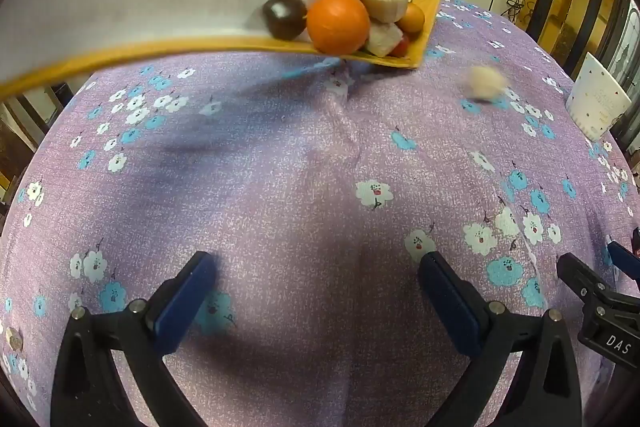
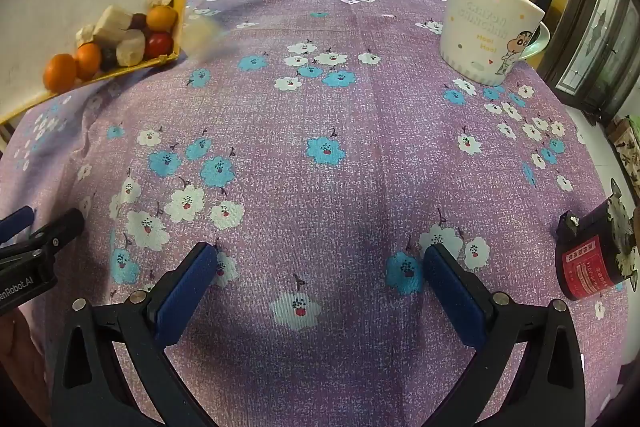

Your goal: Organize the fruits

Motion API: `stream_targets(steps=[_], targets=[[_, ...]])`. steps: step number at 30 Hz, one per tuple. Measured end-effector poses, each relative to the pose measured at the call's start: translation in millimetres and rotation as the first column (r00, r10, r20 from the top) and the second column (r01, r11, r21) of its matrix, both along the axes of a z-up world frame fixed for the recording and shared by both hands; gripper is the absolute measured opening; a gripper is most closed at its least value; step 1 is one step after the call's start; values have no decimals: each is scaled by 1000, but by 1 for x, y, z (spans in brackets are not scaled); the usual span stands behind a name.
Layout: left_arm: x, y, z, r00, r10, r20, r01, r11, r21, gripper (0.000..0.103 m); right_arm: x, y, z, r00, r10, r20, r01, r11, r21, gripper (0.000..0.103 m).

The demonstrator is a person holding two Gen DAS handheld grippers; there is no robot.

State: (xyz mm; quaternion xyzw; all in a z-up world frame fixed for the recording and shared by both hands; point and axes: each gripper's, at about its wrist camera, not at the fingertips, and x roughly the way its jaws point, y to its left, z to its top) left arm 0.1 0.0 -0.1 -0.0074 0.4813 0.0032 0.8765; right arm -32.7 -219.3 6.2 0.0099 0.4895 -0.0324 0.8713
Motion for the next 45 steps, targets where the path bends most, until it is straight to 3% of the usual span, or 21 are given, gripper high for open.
stream_targets(steps=[45], targets=[[0,0,-2,1000,0,3,0,1000,2,103,0,0,-1,1000,0,3,0,1000,1,103]])
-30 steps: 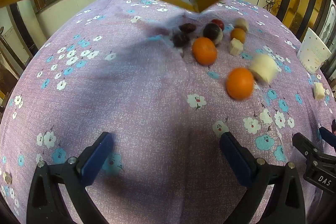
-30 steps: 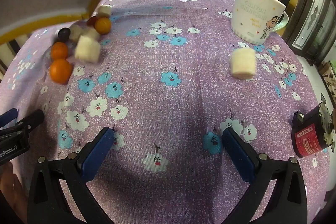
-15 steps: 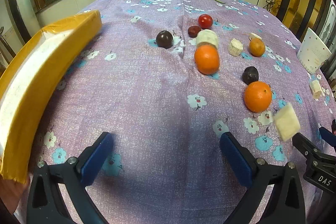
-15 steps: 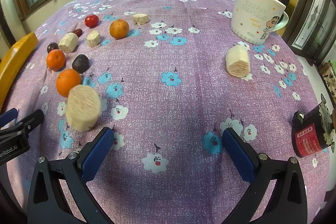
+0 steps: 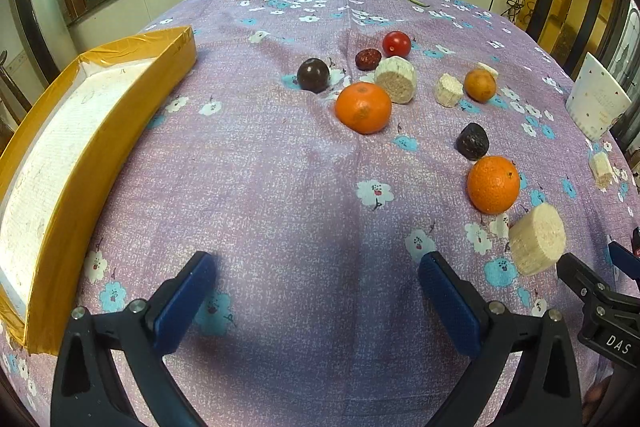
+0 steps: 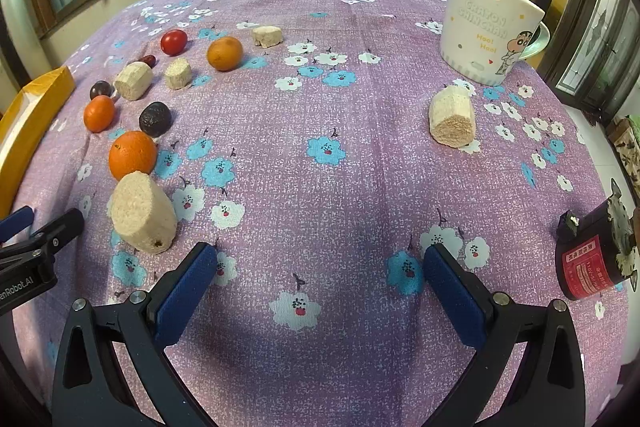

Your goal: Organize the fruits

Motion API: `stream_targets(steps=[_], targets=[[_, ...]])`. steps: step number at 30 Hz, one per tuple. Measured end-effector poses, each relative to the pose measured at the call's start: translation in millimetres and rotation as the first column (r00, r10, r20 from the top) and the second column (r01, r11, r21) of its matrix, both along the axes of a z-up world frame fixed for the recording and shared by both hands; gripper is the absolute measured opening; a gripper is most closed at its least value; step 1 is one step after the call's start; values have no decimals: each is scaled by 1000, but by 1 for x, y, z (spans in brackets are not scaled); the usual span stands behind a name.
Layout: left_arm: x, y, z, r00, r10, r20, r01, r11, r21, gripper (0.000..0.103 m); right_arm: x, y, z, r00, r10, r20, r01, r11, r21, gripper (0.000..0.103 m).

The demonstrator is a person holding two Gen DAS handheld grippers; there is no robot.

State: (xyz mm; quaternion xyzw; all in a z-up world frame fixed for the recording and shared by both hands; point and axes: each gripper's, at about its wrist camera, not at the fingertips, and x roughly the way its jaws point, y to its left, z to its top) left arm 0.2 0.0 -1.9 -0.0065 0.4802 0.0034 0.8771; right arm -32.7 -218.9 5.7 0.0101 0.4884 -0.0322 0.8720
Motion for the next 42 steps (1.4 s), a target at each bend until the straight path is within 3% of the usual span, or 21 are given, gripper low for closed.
stream_targets(steps=[9,13,18,21,27,42], targets=[[0,-2,0,1000,2,0,-2,1000,0,103,0,0,0,1000,-5,3,5,1000,-5,103],[-2,0,2,1000,7,4,-7,1000,-8,103,-10,6,14,998,4,67,-3,1000,-20,103],[-17,17,25,993,18,116,-13,999,-40,103,-28,20,50,983,33,179,-34,999,3,103],[-27,30,47,978,34,206,-28,999,-32,103,-38,32,68,971,58,233,-57,998,-14,103],[-45,52,78,947,75,314,-59,997,-58,103,-55,54,91,949,85,304,-74,996,-46,103],[-57,55,88,923,31,384,-22,999,-29,103,-65,64,96,943,55,329,-47,998,-32,103]])
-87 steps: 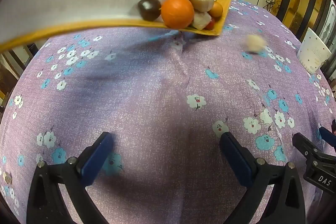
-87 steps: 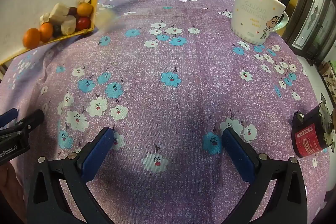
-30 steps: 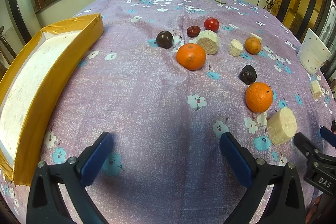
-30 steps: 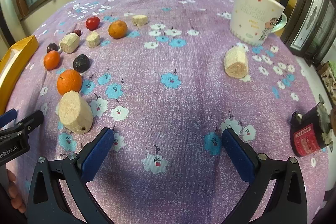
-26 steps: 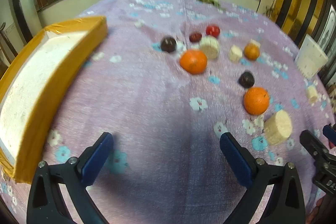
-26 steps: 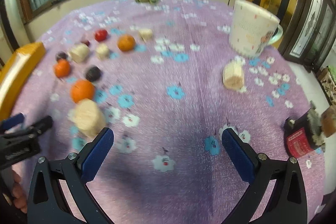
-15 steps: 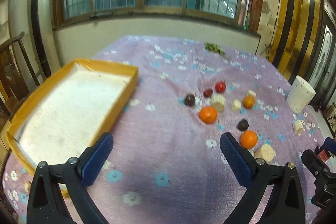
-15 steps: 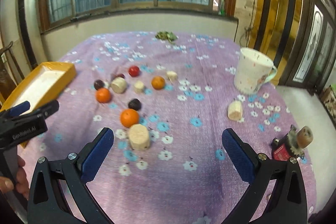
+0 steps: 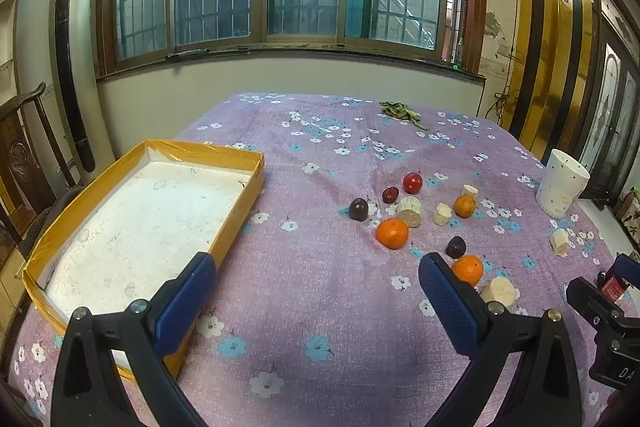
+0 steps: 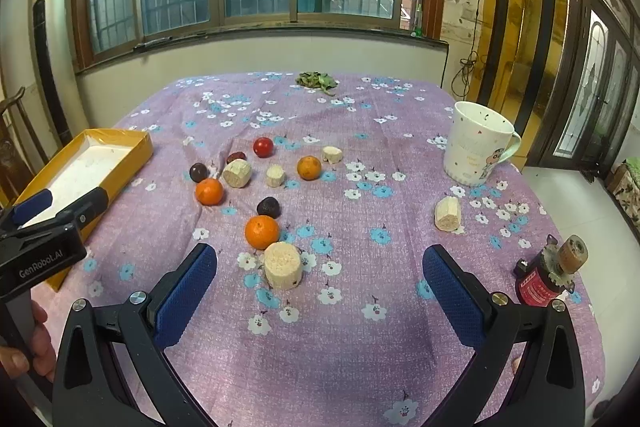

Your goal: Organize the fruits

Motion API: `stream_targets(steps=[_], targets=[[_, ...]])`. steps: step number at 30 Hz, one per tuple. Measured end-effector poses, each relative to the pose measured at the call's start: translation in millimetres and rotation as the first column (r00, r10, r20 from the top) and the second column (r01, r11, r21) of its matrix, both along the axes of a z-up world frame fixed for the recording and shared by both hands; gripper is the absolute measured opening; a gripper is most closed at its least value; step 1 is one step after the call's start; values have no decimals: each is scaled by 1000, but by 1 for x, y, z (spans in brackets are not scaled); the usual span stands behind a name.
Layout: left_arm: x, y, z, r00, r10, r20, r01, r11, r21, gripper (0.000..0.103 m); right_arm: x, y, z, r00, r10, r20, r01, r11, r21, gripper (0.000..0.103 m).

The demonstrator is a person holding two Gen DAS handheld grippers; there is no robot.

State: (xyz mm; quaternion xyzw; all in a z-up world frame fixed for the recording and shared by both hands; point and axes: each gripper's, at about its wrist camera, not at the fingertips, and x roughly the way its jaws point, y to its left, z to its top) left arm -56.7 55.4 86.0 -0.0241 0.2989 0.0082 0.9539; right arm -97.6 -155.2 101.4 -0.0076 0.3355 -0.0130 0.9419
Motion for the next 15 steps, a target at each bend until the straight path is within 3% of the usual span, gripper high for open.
stream_targets(steps=[15], targets=[[-1,1,4,999,-7,43,7,1000,13,103,-5,8,4,999,9,46,-9,1000,-7,103]])
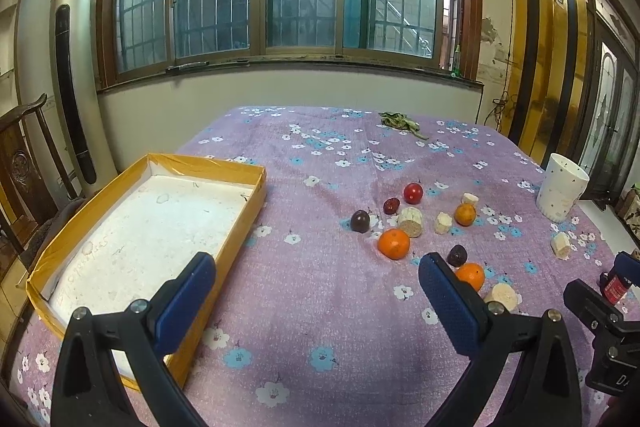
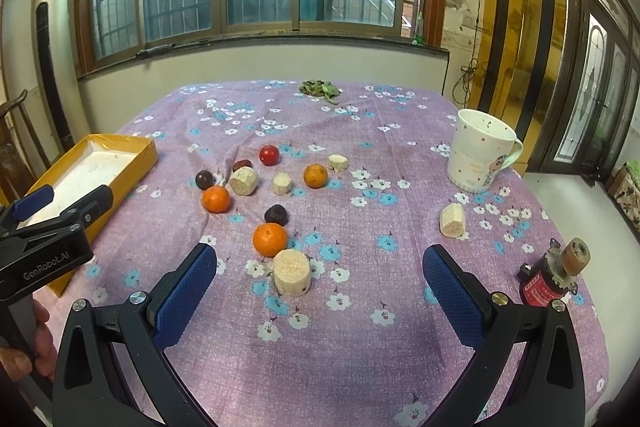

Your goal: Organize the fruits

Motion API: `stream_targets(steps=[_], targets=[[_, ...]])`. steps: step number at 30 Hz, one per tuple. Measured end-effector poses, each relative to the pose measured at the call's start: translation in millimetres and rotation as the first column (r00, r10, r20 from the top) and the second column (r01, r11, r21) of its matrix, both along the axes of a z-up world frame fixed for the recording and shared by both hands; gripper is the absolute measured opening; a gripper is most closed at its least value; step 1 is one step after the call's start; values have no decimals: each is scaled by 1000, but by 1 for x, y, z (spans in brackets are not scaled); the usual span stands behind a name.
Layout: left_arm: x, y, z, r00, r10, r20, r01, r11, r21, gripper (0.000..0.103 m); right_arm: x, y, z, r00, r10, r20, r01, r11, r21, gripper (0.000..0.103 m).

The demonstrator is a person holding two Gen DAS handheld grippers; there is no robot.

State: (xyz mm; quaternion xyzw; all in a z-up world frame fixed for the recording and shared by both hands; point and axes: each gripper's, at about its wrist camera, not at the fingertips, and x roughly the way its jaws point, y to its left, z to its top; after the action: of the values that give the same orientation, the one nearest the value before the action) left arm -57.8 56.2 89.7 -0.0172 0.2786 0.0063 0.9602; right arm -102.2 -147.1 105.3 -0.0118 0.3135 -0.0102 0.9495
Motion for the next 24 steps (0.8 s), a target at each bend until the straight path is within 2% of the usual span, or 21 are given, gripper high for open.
stream_targets(steps=[24], targets=[[-13,-3,-2,999,-24,33,24,1000,-1,103,-17,-13,2,996,-45,77,44,999,8,103]])
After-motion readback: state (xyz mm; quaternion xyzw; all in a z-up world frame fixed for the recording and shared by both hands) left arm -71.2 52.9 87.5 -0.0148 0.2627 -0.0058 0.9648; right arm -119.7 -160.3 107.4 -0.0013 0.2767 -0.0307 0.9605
